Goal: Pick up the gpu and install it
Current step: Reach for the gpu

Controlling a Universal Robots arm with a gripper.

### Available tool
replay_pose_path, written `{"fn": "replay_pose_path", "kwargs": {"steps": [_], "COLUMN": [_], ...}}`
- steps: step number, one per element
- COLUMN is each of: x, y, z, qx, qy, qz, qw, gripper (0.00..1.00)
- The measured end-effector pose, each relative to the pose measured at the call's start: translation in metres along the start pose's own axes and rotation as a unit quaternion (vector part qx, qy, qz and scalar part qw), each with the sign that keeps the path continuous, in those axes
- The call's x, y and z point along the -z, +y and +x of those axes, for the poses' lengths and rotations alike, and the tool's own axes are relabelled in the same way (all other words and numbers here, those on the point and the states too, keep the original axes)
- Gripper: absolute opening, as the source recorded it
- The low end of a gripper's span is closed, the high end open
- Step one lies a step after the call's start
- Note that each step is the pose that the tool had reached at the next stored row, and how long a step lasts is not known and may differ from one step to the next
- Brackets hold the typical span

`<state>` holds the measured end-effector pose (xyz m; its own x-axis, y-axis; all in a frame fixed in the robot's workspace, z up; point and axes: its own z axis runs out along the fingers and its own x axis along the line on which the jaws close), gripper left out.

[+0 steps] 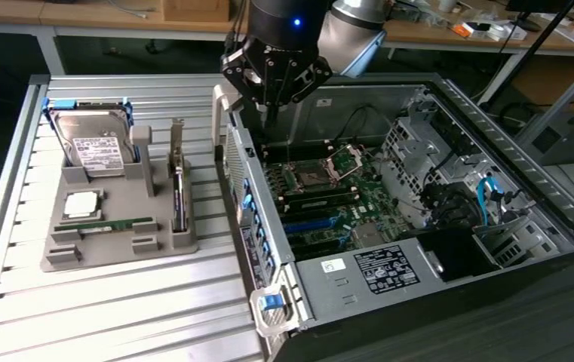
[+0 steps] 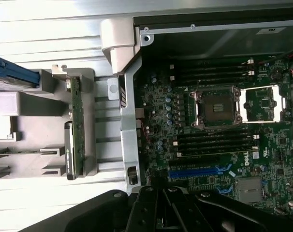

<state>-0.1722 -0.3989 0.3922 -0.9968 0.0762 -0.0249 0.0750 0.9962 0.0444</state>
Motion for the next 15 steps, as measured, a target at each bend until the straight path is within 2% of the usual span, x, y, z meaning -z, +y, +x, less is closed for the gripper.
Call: {"fn": "replay_pose_path", "kwargs": {"steps": [15], "x": [-0.0001], "y": [-0.0009], "z": [0.011], "qx": [0.0], "qy": [0.0], "qz": [0.0], "qw": [1.0], "gripper": [0.11]}}
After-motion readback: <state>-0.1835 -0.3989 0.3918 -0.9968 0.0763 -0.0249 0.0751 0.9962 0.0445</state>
